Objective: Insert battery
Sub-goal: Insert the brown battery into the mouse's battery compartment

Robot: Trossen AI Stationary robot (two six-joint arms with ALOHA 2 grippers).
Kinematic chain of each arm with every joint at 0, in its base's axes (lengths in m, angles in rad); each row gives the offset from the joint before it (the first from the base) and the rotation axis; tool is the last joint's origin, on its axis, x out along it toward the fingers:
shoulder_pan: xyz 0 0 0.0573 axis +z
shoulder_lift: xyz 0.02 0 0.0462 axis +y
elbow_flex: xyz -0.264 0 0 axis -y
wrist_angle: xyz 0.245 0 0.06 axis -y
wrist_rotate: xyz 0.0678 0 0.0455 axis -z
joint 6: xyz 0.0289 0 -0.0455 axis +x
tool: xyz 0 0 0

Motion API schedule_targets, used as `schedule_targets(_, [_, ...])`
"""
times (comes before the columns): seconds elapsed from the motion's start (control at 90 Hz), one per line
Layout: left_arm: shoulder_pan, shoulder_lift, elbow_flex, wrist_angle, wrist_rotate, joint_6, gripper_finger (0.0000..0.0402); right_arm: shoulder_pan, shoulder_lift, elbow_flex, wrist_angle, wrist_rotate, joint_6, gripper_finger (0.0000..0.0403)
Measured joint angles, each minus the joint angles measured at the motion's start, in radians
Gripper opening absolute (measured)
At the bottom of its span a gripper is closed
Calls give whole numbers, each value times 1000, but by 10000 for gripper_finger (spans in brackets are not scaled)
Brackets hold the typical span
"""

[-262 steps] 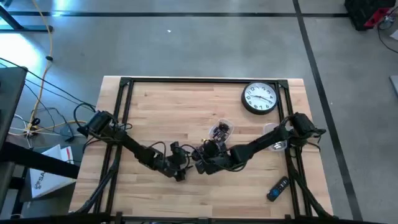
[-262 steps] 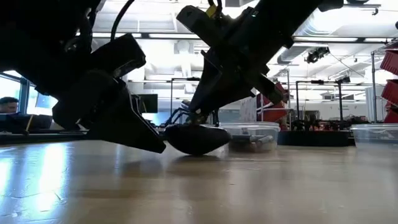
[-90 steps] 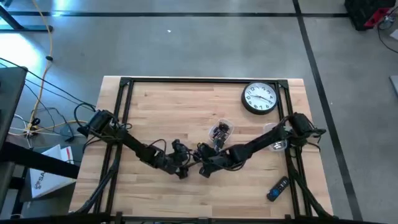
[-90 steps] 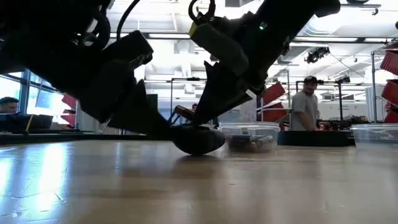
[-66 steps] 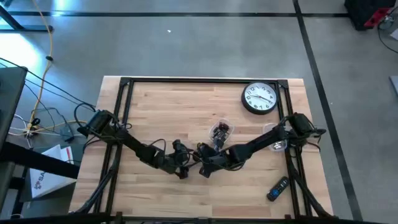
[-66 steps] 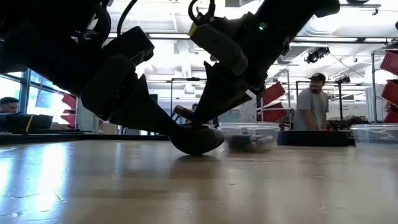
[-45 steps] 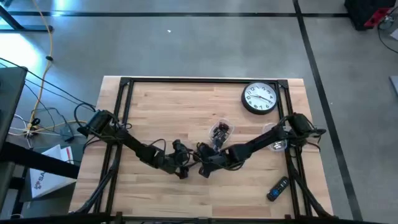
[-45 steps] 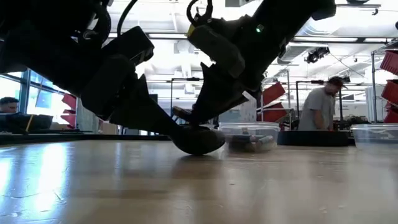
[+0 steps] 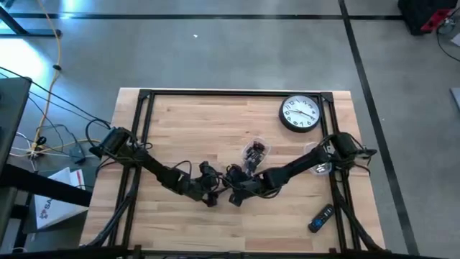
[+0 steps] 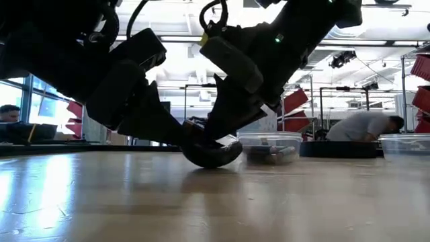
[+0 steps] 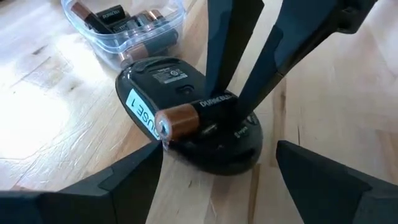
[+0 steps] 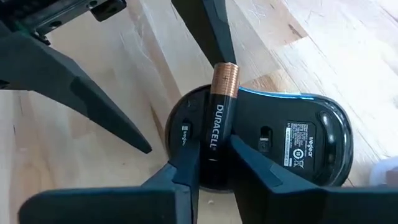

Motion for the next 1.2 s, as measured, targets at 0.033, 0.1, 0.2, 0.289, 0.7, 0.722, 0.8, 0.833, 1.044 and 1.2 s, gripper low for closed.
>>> schedule_targets(0.033, [0,0,0,0,0,0,296,0,0,0,0,-1,0,57])
schedule_targets(0.1, [0,0,0,0,0,0,296,0,0,0,-1,-2,-7,61])
schedule_targets(0.2, [0,0,0,0,0,0,296,0,0,0,-1,-3,-8,67])
schedule_targets(0.289, [0,0,0,0,0,1,296,0,0,0,-1,-1,-8,71])
schedule_targets(0.7, [0,0,0,1,1,9,296,0,0,74,-69,4,-53,74])
schedule_targets(0.722, [0,0,0,1,1,9,296,0,0,77,-74,6,-52,74])
schedule_targets(0.8, [0,0,0,1,1,10,296,0,0,81,-85,20,-51,74])
schedule_targets(0.833, [0,0,0,1,1,10,296,0,0,81,-87,30,-50,74])
schedule_targets(1.044, [0,0,0,0,-1,16,296,-1,0,82,-90,44,-51,74])
schedule_targets(1.2, [6,0,0,0,0,20,296,-5,-20,82,-114,36,-53,74])
